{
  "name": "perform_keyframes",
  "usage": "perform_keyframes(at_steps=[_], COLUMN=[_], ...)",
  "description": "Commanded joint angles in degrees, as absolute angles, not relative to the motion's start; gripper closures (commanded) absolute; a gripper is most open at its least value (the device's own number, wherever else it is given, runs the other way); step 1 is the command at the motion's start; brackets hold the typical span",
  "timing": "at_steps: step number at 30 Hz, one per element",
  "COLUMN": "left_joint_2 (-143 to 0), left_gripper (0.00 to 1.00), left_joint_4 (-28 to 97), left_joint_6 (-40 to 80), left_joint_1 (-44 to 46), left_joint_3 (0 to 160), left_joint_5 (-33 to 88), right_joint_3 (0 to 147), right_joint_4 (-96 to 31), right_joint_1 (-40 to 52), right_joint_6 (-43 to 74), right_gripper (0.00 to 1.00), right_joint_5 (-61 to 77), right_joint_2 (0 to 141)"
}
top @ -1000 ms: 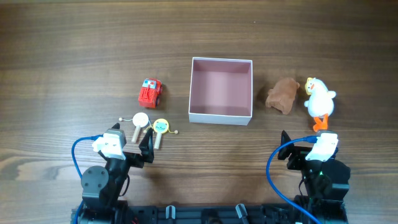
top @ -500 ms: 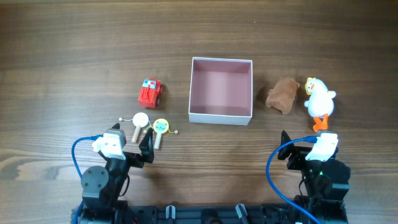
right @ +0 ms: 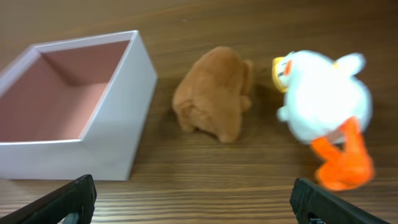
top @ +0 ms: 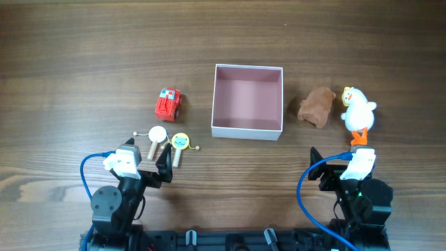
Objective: Pack container
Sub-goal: 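Move the right gripper toward the brown plush beside the box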
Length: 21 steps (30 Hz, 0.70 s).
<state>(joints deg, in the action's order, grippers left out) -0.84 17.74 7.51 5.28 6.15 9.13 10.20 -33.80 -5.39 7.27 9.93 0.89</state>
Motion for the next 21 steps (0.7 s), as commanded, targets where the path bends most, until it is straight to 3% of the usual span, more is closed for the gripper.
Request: perform_keyframes(at_steps=[1,3,4,8,12,21], left_joint_2=[-0.71,-0.71,-0.71,-1.06,-3.18,-15.97], left_gripper=[0.00,0.00,0.00,0.00,0.00,0.00], left_joint_4=[17.54,17.82,18.11,19.70,20.93,21.91], left_joint_6=[6.44,7.73,9.17,14.06,14.41,14.41], left_joint_1=[5.02,5.02,5.02,5.02,5.02,5.02], left_joint_3=[5.48,5.58,5.69,7.18,11.33,24.21], left_joint_5=[11.07,12.47,12.43,12.40,12.40,12.38], right_joint_3=[9.78,9.78,9.78,10.48,14.85,31.33], right_joint_4=[-33.52,-33.47,-33.10,-28.56,-28.71,-33.10], right_joint_1=[-5.10,-5.10,-5.10,-5.10,-5.08,-5.08], right_joint_6=[23.07,35.53,35.75,25.32,22.37,11.62], right_gripper=[0.00,0.00,0.00,0.01,0.00,0.00], right_joint_5=[14.06,14.39,15.64,25.71,25.47,22.02], right_joint_2=[0.54,0.54,0.54,1.06,5.08,29.10])
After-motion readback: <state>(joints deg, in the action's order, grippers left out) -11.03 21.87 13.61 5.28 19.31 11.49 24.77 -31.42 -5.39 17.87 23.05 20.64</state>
